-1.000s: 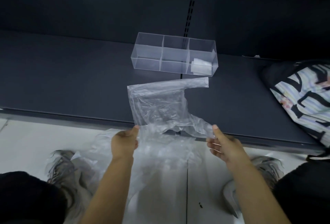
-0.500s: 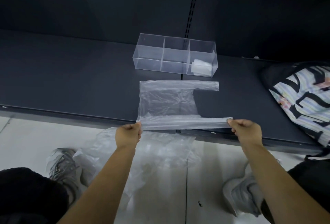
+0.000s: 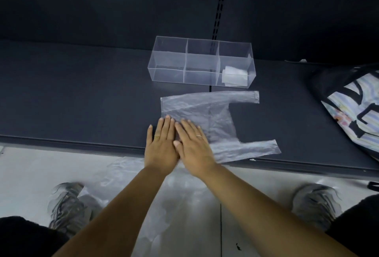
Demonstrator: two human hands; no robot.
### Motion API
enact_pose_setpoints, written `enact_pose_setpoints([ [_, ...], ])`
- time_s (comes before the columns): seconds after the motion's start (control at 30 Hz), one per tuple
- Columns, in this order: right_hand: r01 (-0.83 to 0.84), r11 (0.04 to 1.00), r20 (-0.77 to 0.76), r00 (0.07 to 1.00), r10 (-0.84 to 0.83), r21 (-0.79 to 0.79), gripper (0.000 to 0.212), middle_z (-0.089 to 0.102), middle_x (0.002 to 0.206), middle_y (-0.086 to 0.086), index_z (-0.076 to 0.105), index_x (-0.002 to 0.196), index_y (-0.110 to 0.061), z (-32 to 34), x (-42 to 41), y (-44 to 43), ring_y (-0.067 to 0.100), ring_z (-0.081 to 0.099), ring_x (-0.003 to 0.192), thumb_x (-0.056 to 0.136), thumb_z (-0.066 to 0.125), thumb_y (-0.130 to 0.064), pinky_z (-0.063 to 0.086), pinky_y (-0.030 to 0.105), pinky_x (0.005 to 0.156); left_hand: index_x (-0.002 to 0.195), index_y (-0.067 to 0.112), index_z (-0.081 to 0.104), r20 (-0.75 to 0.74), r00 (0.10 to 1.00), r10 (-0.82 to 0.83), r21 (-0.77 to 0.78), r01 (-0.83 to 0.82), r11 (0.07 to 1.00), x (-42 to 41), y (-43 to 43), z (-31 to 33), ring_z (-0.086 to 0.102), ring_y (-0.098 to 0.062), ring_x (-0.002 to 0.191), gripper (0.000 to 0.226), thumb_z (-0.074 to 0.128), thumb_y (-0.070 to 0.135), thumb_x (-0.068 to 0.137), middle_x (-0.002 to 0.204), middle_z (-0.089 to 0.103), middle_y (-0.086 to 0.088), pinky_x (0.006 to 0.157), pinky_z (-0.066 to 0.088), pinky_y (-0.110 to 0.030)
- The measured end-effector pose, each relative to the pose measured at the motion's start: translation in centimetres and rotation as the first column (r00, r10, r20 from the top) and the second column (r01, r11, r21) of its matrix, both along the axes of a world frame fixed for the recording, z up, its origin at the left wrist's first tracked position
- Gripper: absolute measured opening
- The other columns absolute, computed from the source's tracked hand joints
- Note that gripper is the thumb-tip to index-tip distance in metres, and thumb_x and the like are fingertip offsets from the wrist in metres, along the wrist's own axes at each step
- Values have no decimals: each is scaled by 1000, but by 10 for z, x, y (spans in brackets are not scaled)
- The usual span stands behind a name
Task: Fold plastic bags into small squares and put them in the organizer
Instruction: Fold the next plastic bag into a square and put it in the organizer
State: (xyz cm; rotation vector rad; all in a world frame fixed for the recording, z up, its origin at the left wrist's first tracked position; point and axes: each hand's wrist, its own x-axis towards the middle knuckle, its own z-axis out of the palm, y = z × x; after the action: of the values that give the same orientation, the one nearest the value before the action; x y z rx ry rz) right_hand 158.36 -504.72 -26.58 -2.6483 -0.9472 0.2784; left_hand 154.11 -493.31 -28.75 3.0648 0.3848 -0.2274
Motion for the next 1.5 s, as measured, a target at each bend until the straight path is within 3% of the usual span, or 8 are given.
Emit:
enact_pose_setpoints([
  [0.17,189,962,113,979,-169,-198,68,-8,161,-1,0,153,-23,-25,49,-83,12,-17,145,96,11,-58,-13,38,117,152,16,-8,42,999,21,-57,-18,998,2,9,-7,-10,-17,147,78,-10,61,88,160,-9,0,119,-8,-43],
  [0.43,566,796,174,824,-539,-213,65,11,160,14,18,152,-9,-9,86,-208,28,8,148,99,29,-44,5,46,119,152,13,3,92,995,-49,-106,59,993,-5,11,8,-6,-20,148,82,-5,65,89,160,-5,-3,119,-9,-42],
  [0.6,277,952,112,950,-291,128,66,41,145,21,48,136,0,9,27,-157,37,39,133,89,49,-46,28,49,113,145,8,36,173,849,-499,23,504,864,-47,4,11,27,-26,143,78,49,60,89,153,34,-9,115,19,-48],
  [0.7,-15,998,60,998,12,55,75,38,150,12,45,140,-10,3,-19,-107,30,38,135,81,64,-52,25,45,113,134,7,53,193,854,-483,56,482,874,-53,2,14,49,-26,130,70,81,15,70,140,52,-10,106,41,-47],
  [0.8,-16,997,69,998,12,70,69,46,143,9,52,134,-12,-2,-33,-74,27,41,129,75,74,-41,32,44,109,113,5,70,374,825,-423,25,447,894,-47,4,25,66,-26,107,60,82,-8,57,119,67,-12,93,52,-47],
  [1.03,55,991,234,969,-82,121,12,68,88,0,71,76,-16,16,-10,-90,27,64,81,71,81,-13,36,34,85,89,11,77,409,863,-297,-255,421,870,-45,24,76,72,-22,83,13,78,7,77,89,76,-2,70,57,-30],
  [1.23,166,986,-363,918,-162,-21,9,71,82,-7,71,79,-20,63,45,-163,12,64,83,88,68,-22,44,15,75,81,29,76,-76,997,30,-753,-77,653,-20,69,99,62,14,75,5,73,25,83,76,70,25,68,39,1],
  [1.5,597,777,-649,674,-352,199,14,67,74,-4,69,74,-12,65,126,-149,3,57,68,87,69,-16,41,2,60,91,12,75,-153,864,480,-878,-342,336,31,106,75,66,-6,87,18,76,27,80,90,73,3,89,48,-25],
])
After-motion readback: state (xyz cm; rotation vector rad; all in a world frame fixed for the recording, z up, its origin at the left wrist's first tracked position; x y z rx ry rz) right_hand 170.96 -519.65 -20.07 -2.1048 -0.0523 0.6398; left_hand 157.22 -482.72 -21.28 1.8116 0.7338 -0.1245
